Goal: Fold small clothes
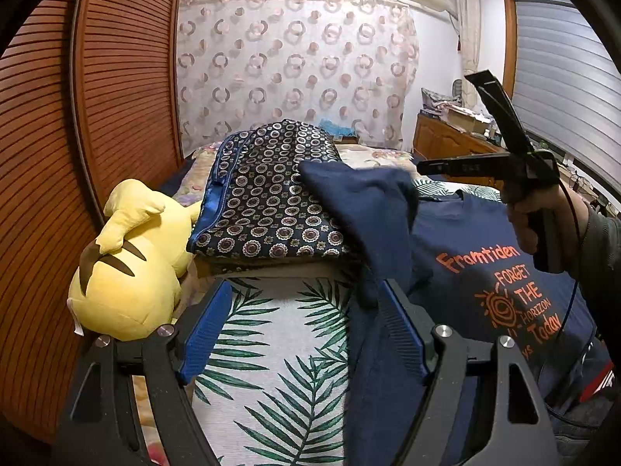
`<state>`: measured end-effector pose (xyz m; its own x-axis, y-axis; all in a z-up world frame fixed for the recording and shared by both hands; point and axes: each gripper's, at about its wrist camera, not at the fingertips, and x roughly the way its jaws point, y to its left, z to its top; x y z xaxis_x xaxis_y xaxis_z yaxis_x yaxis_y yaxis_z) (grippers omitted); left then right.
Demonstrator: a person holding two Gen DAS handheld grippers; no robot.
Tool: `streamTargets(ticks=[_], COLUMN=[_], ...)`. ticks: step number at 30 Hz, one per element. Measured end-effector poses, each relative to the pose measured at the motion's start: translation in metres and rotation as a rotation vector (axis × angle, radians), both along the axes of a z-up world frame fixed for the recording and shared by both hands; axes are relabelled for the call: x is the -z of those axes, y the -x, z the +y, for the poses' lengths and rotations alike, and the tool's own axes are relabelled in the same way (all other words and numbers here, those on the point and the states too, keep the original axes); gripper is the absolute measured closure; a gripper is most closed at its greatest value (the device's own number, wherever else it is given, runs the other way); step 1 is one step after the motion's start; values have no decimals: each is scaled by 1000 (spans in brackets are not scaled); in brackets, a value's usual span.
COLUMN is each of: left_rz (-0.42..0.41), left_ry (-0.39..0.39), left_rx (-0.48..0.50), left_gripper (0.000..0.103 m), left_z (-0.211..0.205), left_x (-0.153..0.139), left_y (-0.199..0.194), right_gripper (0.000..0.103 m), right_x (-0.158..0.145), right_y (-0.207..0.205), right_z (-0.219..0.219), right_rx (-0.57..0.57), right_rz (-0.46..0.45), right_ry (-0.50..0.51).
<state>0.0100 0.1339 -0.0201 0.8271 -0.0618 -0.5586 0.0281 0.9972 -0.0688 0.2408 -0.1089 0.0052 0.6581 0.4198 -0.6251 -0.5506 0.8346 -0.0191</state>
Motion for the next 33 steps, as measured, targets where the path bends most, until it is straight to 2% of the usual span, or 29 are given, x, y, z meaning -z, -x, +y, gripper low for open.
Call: streamTargets(ticks=[2, 3, 7, 14, 18, 21, 23, 26, 31, 33], left_rz=[1, 1, -2, 7, 14, 20, 21, 26, 23, 20], left_ry=[-1, -1, 1, 10, 10, 9, 12, 18, 19, 22], left_rx=[1, 2, 6, 19, 27, 29, 28, 31, 32, 33], left_gripper=[25, 25, 25, 25, 25, 25, 25, 25, 25, 25], left_z=[-2, -3, -5, -12, -17, -18, -18, -18, -18, -20], left_x=[0, 0, -1, 2, 4, 5, 5, 6, 5, 6], left_y=[0, 0, 0, -4, -5, -6, -6, -6, -7, -8], right_gripper=[66, 64, 63, 63, 63, 70, 84, 97, 98, 98], right_x=[0, 1, 8, 52, 69, 73, 74, 74, 52, 47], right_y=[0, 2, 16, 52, 57, 59, 61, 63, 74, 78], right_z=[1, 2, -3, 4, 15, 25, 30, 28, 3, -5], right_rx=[14, 14, -53, -223, -269, -289, -309, -347, -360, -337], right_rz=[5, 6, 27, 162, 193, 172, 154, 142, 149, 135], right_ry=[3, 5, -7, 2, 32, 58, 77, 93, 50, 64])
